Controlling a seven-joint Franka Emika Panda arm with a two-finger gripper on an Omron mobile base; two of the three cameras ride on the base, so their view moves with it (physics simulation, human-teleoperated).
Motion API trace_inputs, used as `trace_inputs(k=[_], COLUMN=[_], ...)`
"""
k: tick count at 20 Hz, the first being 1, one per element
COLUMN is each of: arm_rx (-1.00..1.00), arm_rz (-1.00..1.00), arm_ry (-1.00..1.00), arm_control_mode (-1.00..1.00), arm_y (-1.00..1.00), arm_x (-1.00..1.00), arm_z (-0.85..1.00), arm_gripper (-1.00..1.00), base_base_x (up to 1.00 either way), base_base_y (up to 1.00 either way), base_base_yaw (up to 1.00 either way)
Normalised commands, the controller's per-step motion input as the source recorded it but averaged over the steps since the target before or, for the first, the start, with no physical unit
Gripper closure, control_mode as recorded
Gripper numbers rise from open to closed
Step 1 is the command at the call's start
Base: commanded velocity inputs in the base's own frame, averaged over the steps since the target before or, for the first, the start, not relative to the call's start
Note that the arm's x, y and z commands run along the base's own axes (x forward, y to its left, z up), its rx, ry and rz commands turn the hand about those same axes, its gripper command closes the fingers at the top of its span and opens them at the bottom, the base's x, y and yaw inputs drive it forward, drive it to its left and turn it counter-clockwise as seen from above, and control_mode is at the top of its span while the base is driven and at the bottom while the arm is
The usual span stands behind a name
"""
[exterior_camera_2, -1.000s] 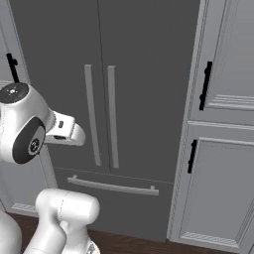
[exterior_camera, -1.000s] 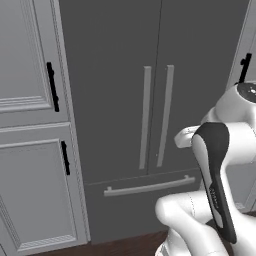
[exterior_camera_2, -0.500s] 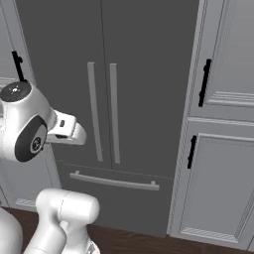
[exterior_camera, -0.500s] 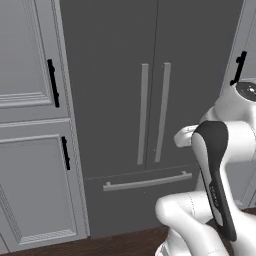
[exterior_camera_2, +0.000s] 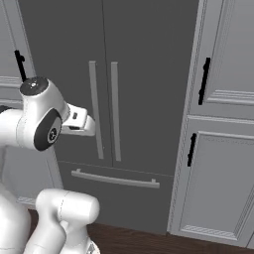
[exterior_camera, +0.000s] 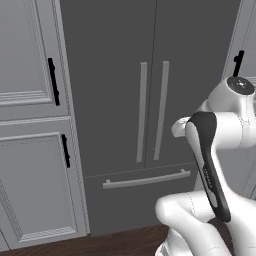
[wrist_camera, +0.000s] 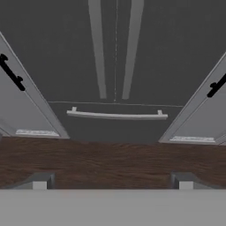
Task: Take the strawberry from the fridge and place it on top of the pancake, located on the dining counter.
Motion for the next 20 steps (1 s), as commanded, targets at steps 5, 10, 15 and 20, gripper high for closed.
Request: trace_inputs(k=[5, 10, 15, 20], arm_rx=[0.00, 0.00, 0.00, 0.00], arm_rz=[0.00, 0.00, 0.00, 0.00], arm_ry=[-0.05, -0.09, 0.00, 0.03], arm_control_mode=[-1.00, -1.00, -1.00, -1.00], arm_y=[-0.13, -0.03, -0.16, -0.13], arm_x=[1.00, 0.86, 0.58, 0.47], arm_z=[-0.08, -0.06, 0.00, 0.00], arm_gripper=[-1.00, -1.00, -1.00, -1.00], base_base_x=[0.00, 0.00, 0.00, 0.00], base_base_y=[0.00, 0.00, 0.00, 0.00], base_base_yaw=[0.00, 0.00, 0.00, 0.00])
